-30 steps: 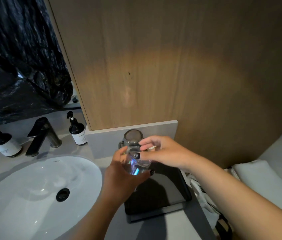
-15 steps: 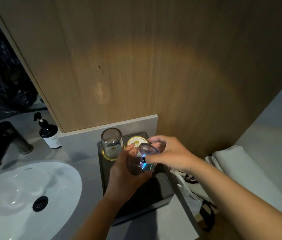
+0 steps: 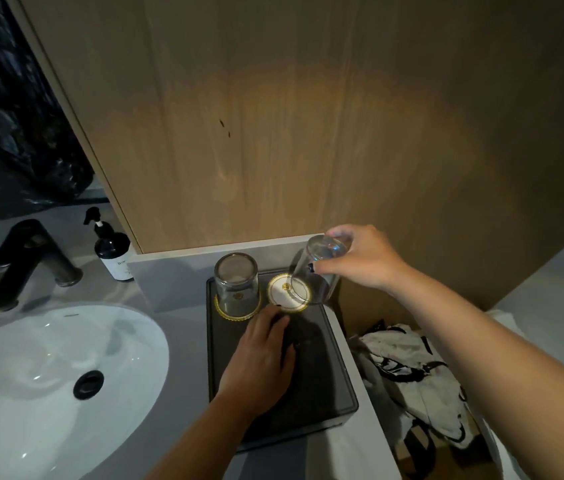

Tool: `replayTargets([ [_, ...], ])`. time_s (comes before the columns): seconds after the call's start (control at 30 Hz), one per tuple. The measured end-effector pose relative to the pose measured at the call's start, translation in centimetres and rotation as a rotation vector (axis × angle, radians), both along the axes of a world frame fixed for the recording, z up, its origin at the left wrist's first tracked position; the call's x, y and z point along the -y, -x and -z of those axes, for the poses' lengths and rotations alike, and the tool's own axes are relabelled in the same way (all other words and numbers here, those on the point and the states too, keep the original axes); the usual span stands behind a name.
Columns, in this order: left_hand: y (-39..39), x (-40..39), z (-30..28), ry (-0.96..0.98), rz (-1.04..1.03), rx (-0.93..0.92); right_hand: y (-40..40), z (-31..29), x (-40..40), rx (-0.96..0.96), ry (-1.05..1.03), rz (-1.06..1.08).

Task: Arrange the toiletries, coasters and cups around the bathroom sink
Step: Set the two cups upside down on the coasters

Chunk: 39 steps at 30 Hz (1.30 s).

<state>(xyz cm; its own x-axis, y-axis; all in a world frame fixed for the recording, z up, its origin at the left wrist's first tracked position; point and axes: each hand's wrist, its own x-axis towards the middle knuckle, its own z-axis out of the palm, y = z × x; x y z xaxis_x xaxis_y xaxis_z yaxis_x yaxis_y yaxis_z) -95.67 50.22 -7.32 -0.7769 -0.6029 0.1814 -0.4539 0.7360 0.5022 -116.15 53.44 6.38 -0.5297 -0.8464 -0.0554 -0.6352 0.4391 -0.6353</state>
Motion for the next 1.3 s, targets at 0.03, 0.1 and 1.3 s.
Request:
replayTargets([
  [0.03,0.1,0.0,-0.1,0.019,-0.016,0.045,-0.2,0.2,0.5,-0.008,-0.001,-0.014],
  [0.1,0.3,0.1,-0.3,0.054,-0.040,0.133,-0.7,0.6,1.2,-0.018,-0.012,-0.045],
  [1.3,0.6,0.4,0.1,0.081,-0.048,0.142,-2.9,3.7,3.4,-0.115,-0.047,-0.109],
])
